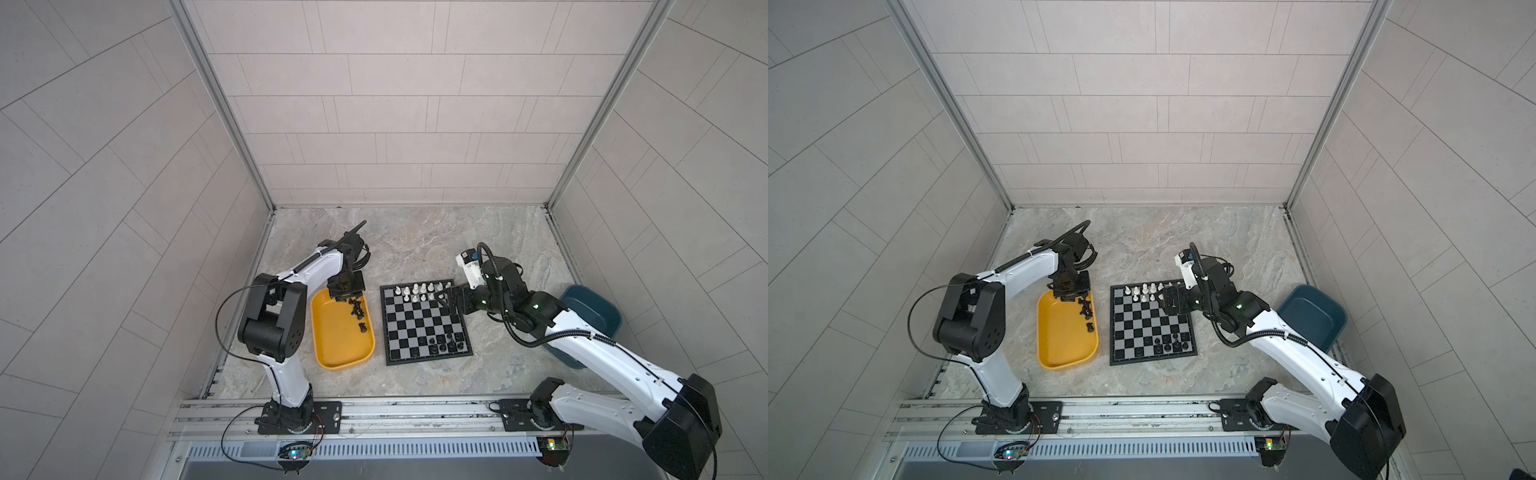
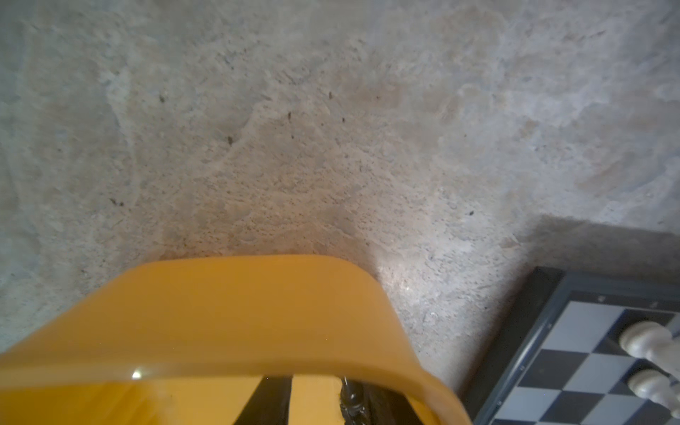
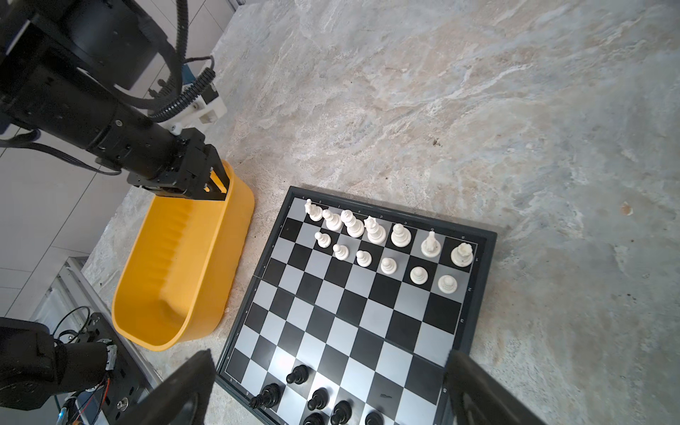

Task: Set up the chess pieces on the board
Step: 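Return the left gripper to the yellow tray and grasp another black piece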

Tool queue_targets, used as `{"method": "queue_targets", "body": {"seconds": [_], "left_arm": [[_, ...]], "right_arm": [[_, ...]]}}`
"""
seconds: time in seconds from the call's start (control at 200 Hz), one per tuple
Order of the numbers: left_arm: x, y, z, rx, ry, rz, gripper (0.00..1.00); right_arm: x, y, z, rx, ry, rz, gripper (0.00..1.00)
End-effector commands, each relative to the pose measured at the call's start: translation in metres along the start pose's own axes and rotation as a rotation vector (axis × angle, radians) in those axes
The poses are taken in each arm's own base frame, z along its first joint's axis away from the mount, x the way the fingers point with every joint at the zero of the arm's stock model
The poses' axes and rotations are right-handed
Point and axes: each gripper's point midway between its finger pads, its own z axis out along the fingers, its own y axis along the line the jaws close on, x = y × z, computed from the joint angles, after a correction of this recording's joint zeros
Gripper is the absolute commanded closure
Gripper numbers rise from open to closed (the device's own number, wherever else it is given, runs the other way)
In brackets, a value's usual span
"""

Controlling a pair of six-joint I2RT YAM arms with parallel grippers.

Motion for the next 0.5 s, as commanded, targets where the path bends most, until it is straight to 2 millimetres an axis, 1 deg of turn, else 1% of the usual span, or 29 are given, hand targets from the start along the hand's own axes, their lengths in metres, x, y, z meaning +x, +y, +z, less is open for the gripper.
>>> {"method": "queue_targets", "body": {"seconds": [0.0,0.24,0.495], "left_arm": [[-0.010,0.005,0.000,-0.032,-0.023,-0.008,0.63],[-0.012,0.010,0.010,-0.052,-0.026,-0.024,0.68],[-0.013,0.006,0.017,-0.025,-0.037,-0.044,0.74]], "right_arm": [[-0.009,0.007,-0.004,-0.025,-0.029,-0.018,0.01],[-0.006,0.006,-0.004,-0.027,-0.028,-0.014,0.01],[-0.006,0.007,-0.006,-0.032,-0.034,-0.010,0.01]]}}
